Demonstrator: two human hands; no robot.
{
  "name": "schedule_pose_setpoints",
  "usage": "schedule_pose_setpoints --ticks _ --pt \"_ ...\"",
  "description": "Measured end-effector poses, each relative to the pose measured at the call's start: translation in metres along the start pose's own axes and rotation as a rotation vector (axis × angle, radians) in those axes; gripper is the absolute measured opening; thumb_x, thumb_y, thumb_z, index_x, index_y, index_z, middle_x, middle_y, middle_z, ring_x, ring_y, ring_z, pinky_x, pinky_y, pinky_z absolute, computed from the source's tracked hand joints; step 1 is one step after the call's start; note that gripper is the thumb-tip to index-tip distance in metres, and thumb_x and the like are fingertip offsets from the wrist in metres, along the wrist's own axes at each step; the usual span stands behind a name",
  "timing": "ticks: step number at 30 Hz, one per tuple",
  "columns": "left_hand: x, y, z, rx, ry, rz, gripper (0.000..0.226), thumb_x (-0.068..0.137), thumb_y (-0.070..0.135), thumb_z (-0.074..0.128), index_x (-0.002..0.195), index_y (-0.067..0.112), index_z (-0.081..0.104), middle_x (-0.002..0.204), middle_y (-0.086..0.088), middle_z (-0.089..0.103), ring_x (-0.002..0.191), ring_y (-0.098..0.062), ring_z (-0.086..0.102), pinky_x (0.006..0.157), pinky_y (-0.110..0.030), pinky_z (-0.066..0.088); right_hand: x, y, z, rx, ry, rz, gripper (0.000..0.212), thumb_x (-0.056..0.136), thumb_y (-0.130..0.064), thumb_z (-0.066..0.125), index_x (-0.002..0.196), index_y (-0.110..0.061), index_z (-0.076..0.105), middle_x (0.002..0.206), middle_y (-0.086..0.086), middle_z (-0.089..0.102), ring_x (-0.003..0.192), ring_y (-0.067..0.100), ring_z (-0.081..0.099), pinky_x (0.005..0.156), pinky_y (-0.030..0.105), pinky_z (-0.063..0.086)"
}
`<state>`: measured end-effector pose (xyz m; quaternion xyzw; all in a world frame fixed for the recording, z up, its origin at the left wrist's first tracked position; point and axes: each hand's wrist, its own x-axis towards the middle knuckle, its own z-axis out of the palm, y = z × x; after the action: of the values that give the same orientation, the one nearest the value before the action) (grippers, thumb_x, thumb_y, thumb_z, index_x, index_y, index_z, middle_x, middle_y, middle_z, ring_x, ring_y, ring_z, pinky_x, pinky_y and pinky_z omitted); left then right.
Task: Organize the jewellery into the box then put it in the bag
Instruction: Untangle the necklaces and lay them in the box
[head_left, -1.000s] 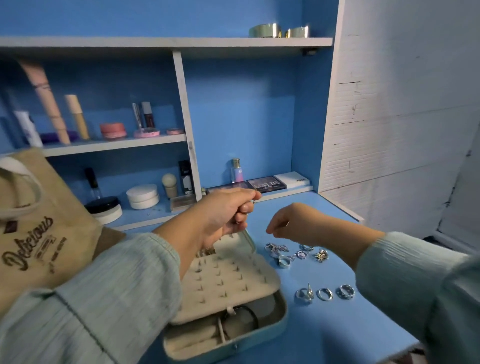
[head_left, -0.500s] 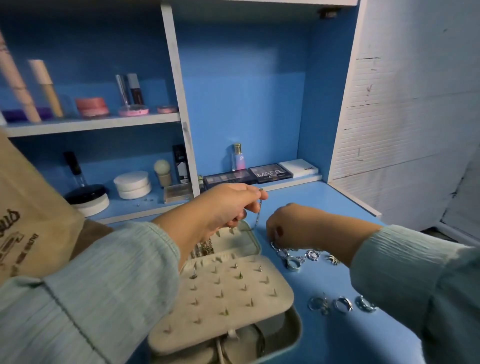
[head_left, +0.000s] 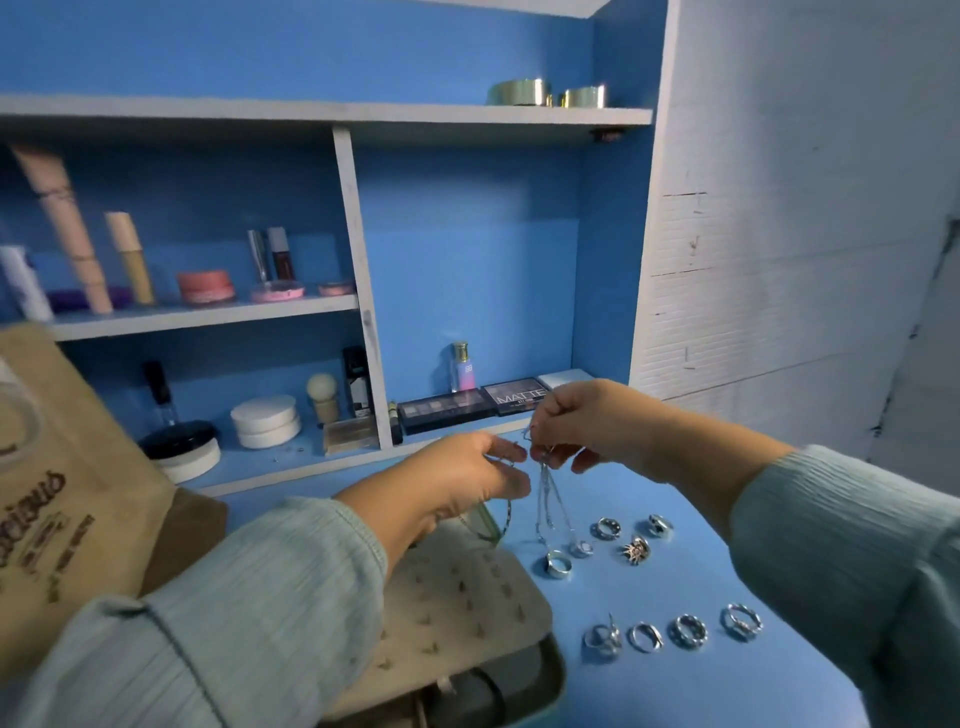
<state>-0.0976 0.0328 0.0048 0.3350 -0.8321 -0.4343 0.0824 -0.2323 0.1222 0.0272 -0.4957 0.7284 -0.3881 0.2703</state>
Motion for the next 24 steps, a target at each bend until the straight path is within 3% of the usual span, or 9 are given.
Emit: schedule_pose_setpoints --ticks 3,6,8,11,14,19,24 --pt "-0.005 0.008 0.008 -0.023 0.009 0.043 0.027 0.083 0.026 0.07 0.108 0.025 0.06 0.092 0.008 0.06 0.066 0.001 0.048 0.041 -0.006 0.033 -0.009 -0.009 -0.006 0.153 0.056 -0.011 0.01 0.089 -0.01 0.058 0.08 -0.011 0.058 0.072 0.005 0.067 0.06 0.014 0.06 0.057 0.022 0.049" --pt "-0.007 0.015 0.014 -0.046 0.047 0.069 0.012 0.081 0.027 0.072 0.089 0.03 0.062 0.088 0.011 0.062 0.081 -0.004 0.056 0.056 -0.013 0.038 -0.018 -0.016 -0.011 0.193 0.104 -0.039 0.012 0.09 -0.012 0.058 0.078 -0.012 0.056 0.073 0.008 0.066 0.061 0.017 0.06 0.059 0.025 0.049" --pt "-0.01 0.019 0.016 -0.093 0.07 0.088 0.009 0.081 0.024 0.072 0.082 0.029 0.064 0.081 0.015 0.062 0.075 -0.001 0.056 0.056 -0.01 0.038 -0.023 -0.019 -0.014 0.181 0.142 -0.052 0.014 0.091 -0.014 0.058 0.078 -0.013 0.054 0.072 0.008 0.066 0.06 0.016 0.061 0.06 0.026 0.05" --pt "-0.017 0.024 0.015 -0.109 0.095 0.125 0.002 0.085 0.025 0.067 0.084 0.024 0.069 0.072 0.017 0.062 0.064 0.002 0.051 0.045 -0.007 0.033 -0.028 -0.02 -0.019 0.139 0.201 -0.056 0.015 0.092 -0.017 0.057 0.078 -0.016 0.052 0.071 0.005 0.065 0.061 0.016 0.061 0.059 0.026 0.049" --pt "-0.024 0.026 0.013 -0.134 0.123 0.14 0.011 0.087 0.027 0.064 0.09 0.018 0.071 0.07 0.018 0.062 0.057 0.002 0.047 0.037 -0.006 0.028 -0.034 -0.017 -0.022 0.108 0.223 -0.026 0.014 0.093 -0.022 0.055 0.08 -0.016 0.052 0.072 0.003 0.067 0.063 0.014 0.061 0.058 0.026 0.048" --pt "-0.029 0.025 0.014 -0.227 0.144 0.109 0.012 0.086 0.031 0.066 0.086 0.021 0.071 0.076 0.016 0.069 0.05 0.004 0.046 0.043 -0.007 0.033 -0.042 -0.009 -0.024 0.183 0.195 0.056 0.015 0.096 -0.023 0.05 0.083 -0.015 0.051 0.076 0.005 0.069 0.068 0.016 0.061 0.061 0.027 0.046" --pt "-0.025 0.022 0.016 -0.27 0.165 0.068 0.014 0.087 0.034 0.063 0.089 0.022 0.069 0.083 0.013 0.073 0.057 -0.007 0.037 0.05 -0.018 0.031 -0.049 0.003 -0.025 0.172 0.196 0.114 0.015 0.095 -0.022 0.052 0.082 -0.015 0.052 0.07 0.003 0.066 0.067 0.016 0.061 0.061 0.026 0.048"
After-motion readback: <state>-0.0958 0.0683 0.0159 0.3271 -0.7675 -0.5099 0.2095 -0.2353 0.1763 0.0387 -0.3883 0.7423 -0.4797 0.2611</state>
